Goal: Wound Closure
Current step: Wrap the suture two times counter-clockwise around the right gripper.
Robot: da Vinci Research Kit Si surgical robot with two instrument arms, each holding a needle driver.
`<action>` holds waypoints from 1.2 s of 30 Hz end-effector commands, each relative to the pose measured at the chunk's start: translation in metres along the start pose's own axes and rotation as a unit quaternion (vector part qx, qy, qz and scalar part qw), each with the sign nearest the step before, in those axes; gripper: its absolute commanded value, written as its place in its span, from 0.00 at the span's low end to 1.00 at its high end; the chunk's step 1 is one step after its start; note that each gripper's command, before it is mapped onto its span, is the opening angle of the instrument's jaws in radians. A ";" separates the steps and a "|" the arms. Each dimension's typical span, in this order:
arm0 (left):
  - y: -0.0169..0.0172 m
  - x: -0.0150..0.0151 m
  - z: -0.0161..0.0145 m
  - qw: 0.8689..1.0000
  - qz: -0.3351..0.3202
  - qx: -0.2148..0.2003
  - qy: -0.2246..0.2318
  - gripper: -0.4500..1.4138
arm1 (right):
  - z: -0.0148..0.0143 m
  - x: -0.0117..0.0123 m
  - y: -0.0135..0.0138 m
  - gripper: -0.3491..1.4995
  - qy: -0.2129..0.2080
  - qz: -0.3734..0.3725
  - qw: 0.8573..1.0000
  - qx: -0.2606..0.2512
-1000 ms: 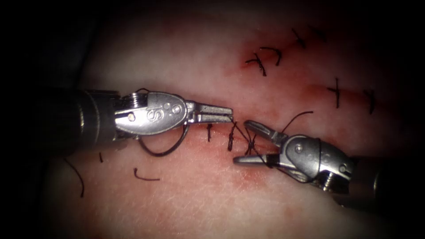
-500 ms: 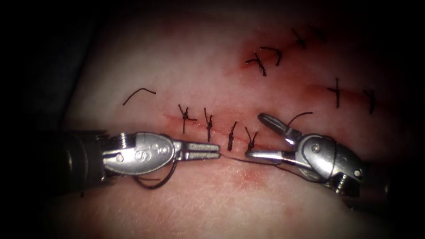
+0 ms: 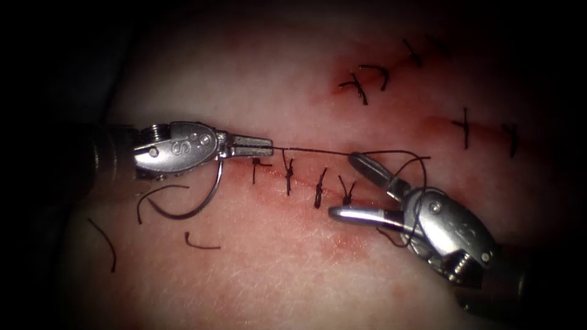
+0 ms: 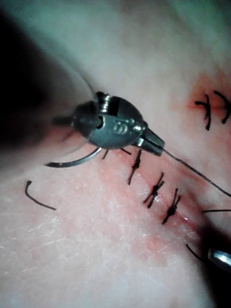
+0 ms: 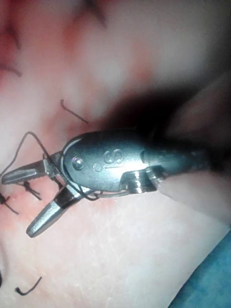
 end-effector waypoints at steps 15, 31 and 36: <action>0.0070 -0.0013 0.0010 1.000 0.021 0.010 -0.014 0.00 | 0.0011 0.0013 0.0015 0.48 0.025 0.018 0.999 -0.043; 0.0117 0.0047 -0.0005 0.999 0.039 -0.017 -0.001 0.00 | 0.0015 -0.0017 0.0035 0.72 -0.142 -0.009 0.986 -0.090; 0.0083 0.0069 -0.0012 0.999 0.047 -0.016 0.014 0.00 | 0.0008 -0.0025 0.0017 0.70 -0.206 -0.023 0.978 -0.011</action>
